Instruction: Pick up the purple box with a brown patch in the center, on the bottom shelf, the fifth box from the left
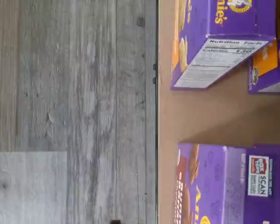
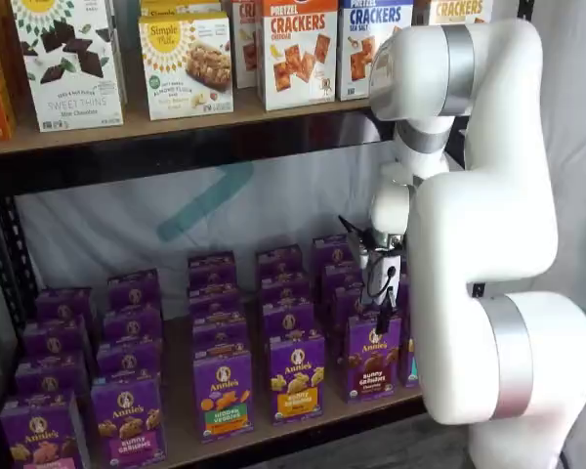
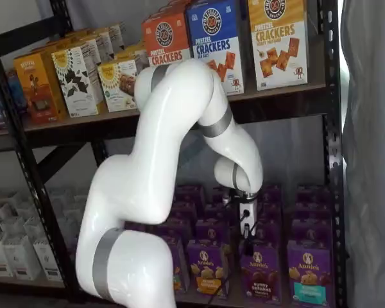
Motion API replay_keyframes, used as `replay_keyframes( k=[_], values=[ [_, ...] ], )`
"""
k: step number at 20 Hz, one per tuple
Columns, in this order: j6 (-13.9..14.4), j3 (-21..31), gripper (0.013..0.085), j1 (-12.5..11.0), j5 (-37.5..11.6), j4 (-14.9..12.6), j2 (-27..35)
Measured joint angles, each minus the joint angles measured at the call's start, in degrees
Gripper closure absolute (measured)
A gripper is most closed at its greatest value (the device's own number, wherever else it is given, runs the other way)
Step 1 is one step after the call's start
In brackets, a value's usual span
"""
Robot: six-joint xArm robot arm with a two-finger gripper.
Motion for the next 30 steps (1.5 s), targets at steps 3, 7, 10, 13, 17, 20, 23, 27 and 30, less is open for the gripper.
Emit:
replay_keyframes(
  k=[3,7,10,13,17,20,23,27,30],
  values=[
    [1.16,-1.67,0.0130,0.53,-1.91,-0.84,2.14],
    [1.06,-5.14,0.0130,0.79,-1.58,-0.35,4.98],
    [1.71,-7.52,0.0130,0.68,-1.04,-1.17,6.72],
    [3.94,-9.94,0.0130,0.22,-0.32,-4.13,8.53],
    [5.98,-12.40,0.0130,-0.42,0.56,-7.15,10.45],
    [7.25,-13.90,0.0130,-0.78,1.06,-9.03,11.73],
    [8.56,-15.18,0.0130,-1.02,1.44,-10.79,12.94],
    [9.94,-16.20,0.0130,-1.12,1.61,-12.49,14.15],
    [10.14,-16.54,0.0130,-1.11,1.54,-12.69,14.74]
  ],
)
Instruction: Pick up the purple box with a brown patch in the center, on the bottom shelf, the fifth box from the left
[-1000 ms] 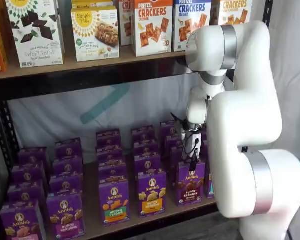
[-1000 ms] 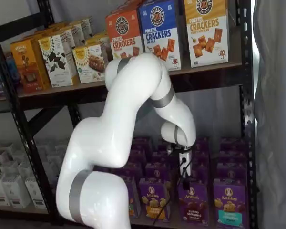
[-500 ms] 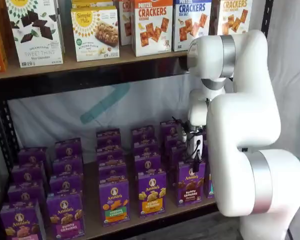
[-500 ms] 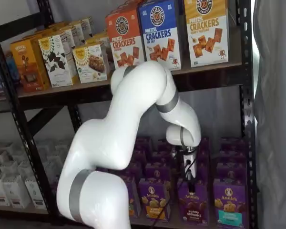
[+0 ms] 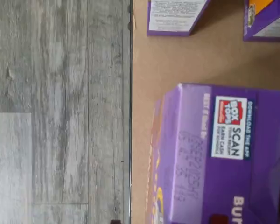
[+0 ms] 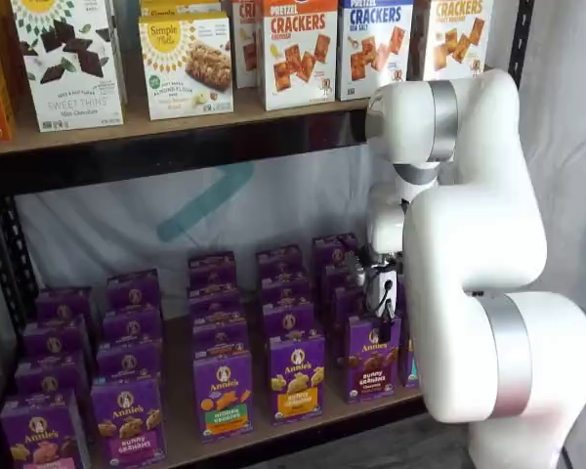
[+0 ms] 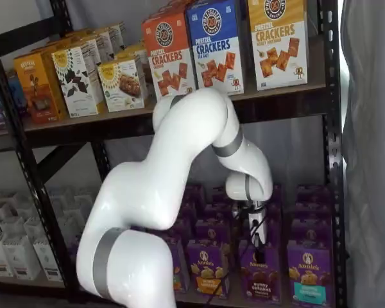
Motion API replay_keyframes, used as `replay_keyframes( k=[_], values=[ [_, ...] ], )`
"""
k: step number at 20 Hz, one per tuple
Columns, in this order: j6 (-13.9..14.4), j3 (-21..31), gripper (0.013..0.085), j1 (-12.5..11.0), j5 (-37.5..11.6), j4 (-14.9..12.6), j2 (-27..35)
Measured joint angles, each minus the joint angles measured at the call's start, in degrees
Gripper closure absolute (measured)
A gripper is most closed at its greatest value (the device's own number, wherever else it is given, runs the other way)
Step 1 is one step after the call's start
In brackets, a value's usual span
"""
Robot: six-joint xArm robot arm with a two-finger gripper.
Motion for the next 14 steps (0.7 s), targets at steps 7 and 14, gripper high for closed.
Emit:
replay_keyframes(
  k=[7,14],
  values=[
    [1.17,0.30,0.0130,0.07,-0.83,-1.24,0.44],
    [0.64,1.24,0.0130,0.15,-1.82,-0.54,0.31]
  ],
)
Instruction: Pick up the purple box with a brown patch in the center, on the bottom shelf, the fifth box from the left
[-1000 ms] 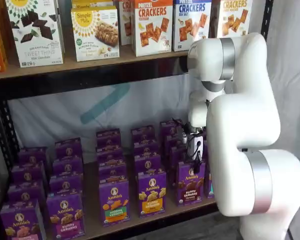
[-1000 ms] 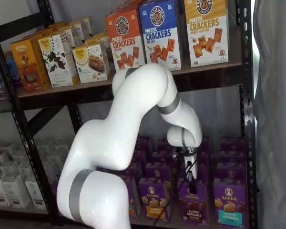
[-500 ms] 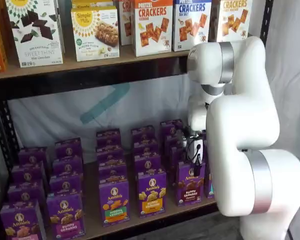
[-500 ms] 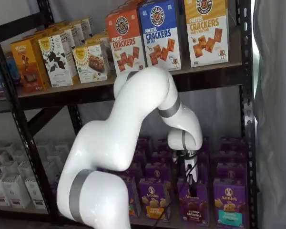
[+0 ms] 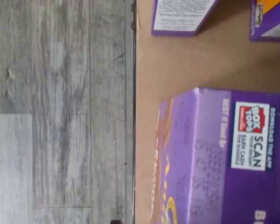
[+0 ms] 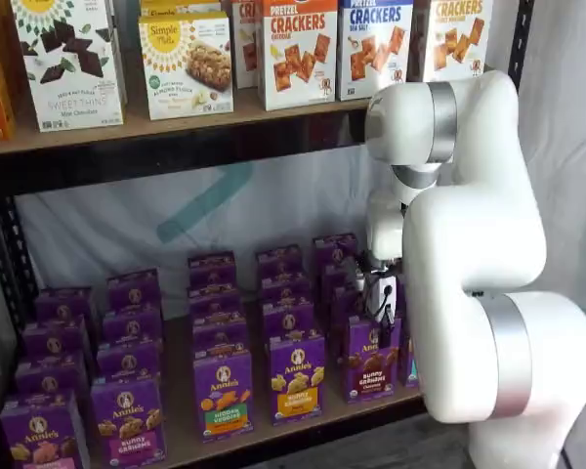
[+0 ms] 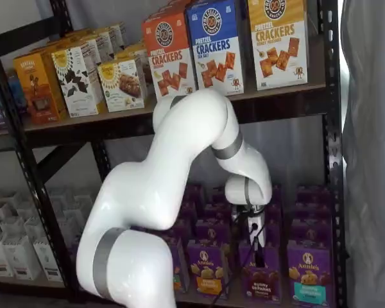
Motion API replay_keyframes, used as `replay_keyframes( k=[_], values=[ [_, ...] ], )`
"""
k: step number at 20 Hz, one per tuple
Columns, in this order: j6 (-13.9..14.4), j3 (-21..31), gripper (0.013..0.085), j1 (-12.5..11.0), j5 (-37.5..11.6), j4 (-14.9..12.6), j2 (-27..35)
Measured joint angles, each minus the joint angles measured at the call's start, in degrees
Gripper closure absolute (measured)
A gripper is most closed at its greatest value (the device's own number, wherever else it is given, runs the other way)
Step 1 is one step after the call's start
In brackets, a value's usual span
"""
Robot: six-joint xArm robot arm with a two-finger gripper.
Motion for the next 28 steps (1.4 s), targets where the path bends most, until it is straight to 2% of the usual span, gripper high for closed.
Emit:
replay_keyframes(
  k=[1,4,6,9,11,12,13,20,21,24,25,26,27,28],
  values=[
    [0.08,0.08,0.0170,0.03,-0.05,-0.04,-0.01],
    [0.05,0.29,0.0210,0.12,-0.24,0.08,-0.06],
    [0.12,0.38,0.0290,0.19,-0.22,0.10,-0.10],
    [0.22,0.54,0.0330,0.32,-0.07,0.13,-0.24],
    [0.27,0.71,0.0410,0.38,0.01,0.14,-0.40],
    [0.31,0.83,0.0410,0.40,-0.02,0.13,-0.48],
    [0.37,0.97,0.0450,0.42,-0.11,0.09,-0.56],
    [0.62,1.84,0.0450,0.65,-1.10,0.05,-0.90],
    [0.69,1.90,0.0490,0.70,-1.07,0.03,-0.93],
    [1.00,2.12,0.0530,0.85,-1.20,-0.14,-0.98],
    [1.12,2.22,0.0570,0.90,-1.30,-0.22,-0.99],
    [1.23,2.32,0.0570,0.95,-1.43,-0.28,-1.00],
    [1.31,2.42,0.0610,0.99,-1.55,-0.32,-1.01],
    [1.39,2.52,0.0610,1.02,-1.69,-0.37,-1.03]
  ],
)
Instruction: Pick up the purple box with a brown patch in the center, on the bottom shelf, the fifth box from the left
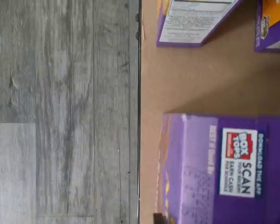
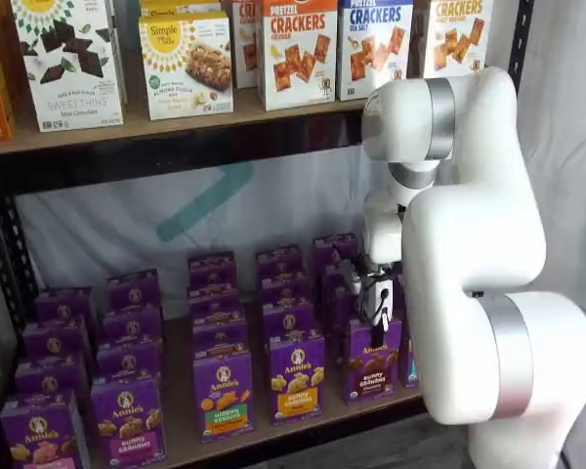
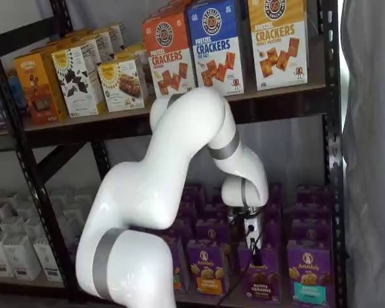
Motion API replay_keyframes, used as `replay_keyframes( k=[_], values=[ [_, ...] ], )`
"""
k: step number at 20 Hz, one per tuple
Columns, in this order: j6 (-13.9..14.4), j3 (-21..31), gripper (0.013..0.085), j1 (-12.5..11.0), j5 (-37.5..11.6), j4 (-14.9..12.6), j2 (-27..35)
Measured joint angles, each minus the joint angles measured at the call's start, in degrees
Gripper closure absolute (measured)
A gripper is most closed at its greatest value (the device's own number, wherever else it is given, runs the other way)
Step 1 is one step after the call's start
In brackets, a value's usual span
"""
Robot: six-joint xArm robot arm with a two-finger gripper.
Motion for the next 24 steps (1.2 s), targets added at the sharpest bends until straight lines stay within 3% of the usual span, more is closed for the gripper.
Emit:
replay_keyframes(
  k=[1,10,14,18,24],
  values=[
    [0.07,0.15,0.0650,0.03,-0.23,-0.05,-0.02],
    [-0.35,2.18,0.0650,-0.11,-2.00,0.26,-1.06],
    [-1.78,3.87,0.0650,-0.01,-2.12,1.97,-2.41],
    [-1.05,7.08,0.0650,0.08,-3.32,1.25,-4.77],
    [-2.74,13.88,0.0650,0.47,-4.86,3.50,-10.18]
  ],
)
